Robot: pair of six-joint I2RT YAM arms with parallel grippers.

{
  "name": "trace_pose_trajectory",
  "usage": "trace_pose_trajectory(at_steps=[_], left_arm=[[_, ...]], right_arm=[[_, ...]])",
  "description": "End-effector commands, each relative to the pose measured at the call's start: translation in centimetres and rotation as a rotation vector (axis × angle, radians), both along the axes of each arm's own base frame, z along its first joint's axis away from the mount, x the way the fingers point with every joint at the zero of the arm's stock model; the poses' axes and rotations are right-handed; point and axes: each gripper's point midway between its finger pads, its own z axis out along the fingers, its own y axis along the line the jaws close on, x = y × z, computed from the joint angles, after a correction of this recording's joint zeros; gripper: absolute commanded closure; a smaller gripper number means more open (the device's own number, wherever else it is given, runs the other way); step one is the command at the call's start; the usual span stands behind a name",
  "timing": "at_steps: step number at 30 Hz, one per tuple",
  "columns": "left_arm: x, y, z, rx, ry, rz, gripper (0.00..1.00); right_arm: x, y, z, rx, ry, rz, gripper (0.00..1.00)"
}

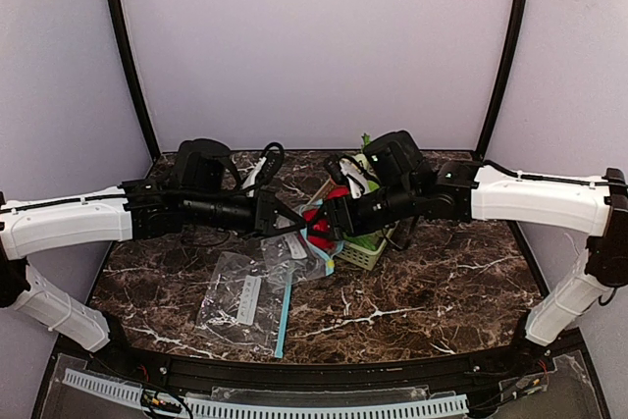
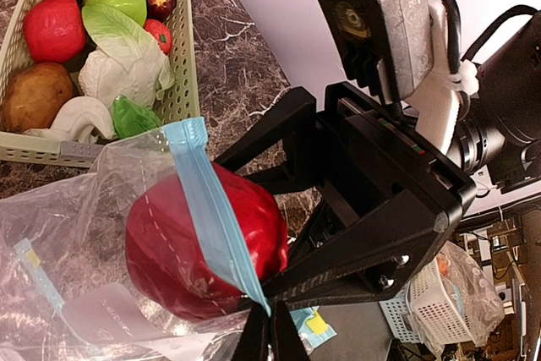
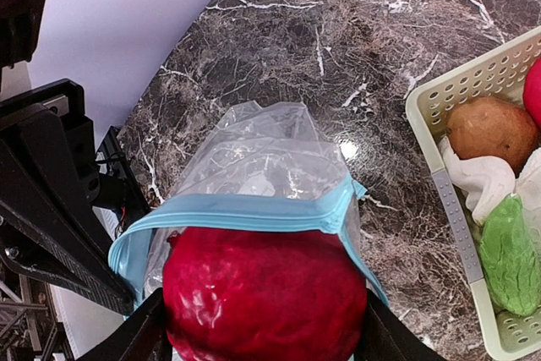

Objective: Place the food in the zip-top bag and seal the zipper
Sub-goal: Place the fake vegetable in the zipper food storage bag, then adjust the zipper food storage bag at the center of the board.

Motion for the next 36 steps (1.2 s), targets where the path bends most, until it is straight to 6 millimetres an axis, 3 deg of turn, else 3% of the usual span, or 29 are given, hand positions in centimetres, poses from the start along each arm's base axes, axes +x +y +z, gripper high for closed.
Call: trace_pose_trajectory(at_steps=[1, 11, 20, 23, 29, 36], left_arm=[[-0.3, 0.0, 0.9, -0.027, -0.031, -0.018, 0.99], [-0.1, 0.2, 0.2, 0.0, -0.012, 0.002, 0.99], [0.1, 0.2, 0.3, -0.003, -0.011, 0.008, 0.99], [0.1, 0.2, 0.4, -0.007, -0.013, 0.006, 0.99], [0.0, 0.2, 1.1, -0.029, -0.024, -0.002, 0.99], [0.1, 0.6, 1.5, -0.035, -0.036, 0.015, 0.99]], right_arm=[[-0.2, 0.3, 0.9, 0.009, -0.014, 0.022, 0.34], [-0.1, -0.6, 2.4, 0.01, -0.065, 0.007, 0.12], [-0.1, -2.2, 4.3, 0.032, -0.119, -0.021, 0.01], [0.1, -3.0, 4.7, 0.04, -0.126, -0.04, 0.01], [0.9, -4.6, 3.5, 0.043, -0.073, -0.073, 0.02], [0.1, -5.1, 1.9, 0.057, -0.005, -0.061, 0.24]])
